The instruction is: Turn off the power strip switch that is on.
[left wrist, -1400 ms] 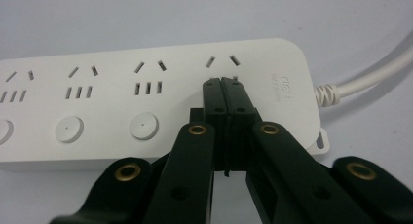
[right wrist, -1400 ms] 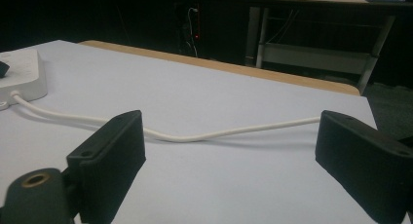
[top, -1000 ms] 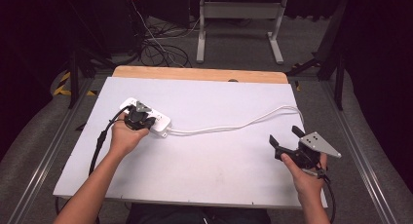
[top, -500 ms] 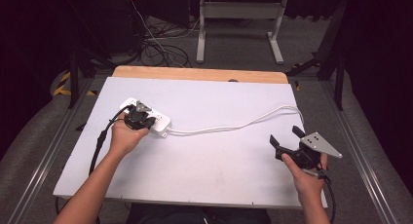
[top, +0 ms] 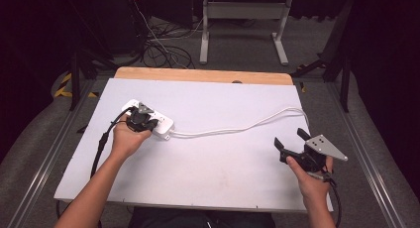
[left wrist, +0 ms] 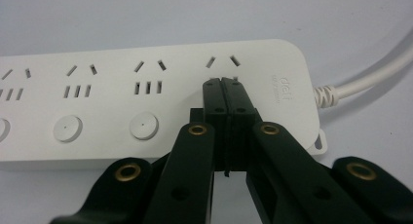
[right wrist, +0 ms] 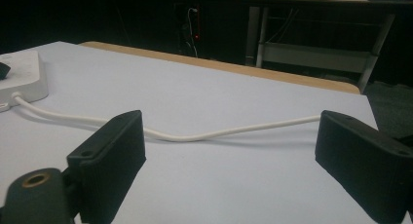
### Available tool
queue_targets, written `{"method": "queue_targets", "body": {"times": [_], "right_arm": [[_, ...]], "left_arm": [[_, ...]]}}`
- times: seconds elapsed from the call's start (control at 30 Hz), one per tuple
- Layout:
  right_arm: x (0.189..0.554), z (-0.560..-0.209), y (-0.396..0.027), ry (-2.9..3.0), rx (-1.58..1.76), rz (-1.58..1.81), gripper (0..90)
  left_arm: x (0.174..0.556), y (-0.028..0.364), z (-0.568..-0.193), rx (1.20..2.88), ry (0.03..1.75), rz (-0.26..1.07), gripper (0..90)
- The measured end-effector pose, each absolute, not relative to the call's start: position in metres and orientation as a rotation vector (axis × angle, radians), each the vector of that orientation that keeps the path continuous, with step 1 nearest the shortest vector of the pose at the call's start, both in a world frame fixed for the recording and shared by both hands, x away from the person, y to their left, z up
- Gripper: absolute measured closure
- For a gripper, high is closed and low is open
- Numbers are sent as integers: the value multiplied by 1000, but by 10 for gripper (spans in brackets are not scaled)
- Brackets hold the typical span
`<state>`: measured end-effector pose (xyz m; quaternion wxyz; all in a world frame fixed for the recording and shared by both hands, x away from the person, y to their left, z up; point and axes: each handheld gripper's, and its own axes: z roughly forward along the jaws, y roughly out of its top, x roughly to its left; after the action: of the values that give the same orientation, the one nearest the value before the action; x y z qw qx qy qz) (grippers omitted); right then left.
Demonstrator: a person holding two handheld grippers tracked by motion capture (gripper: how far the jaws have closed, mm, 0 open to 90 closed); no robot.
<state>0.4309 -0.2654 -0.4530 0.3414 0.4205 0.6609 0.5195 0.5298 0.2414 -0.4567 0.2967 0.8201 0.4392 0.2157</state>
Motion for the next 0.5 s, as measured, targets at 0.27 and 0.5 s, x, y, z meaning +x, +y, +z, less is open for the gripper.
{"method": "queue_targets", "body": {"times": [0.27,0.5], "right_arm": [[431,-453,-265,1721,1096,1350,117],[432,-453,-264,1726,1090,1348,117]], "left_arm": [[529,240,-456,2187,1166,583,900],[529,239,-456,2195,1167,599,900]]}}
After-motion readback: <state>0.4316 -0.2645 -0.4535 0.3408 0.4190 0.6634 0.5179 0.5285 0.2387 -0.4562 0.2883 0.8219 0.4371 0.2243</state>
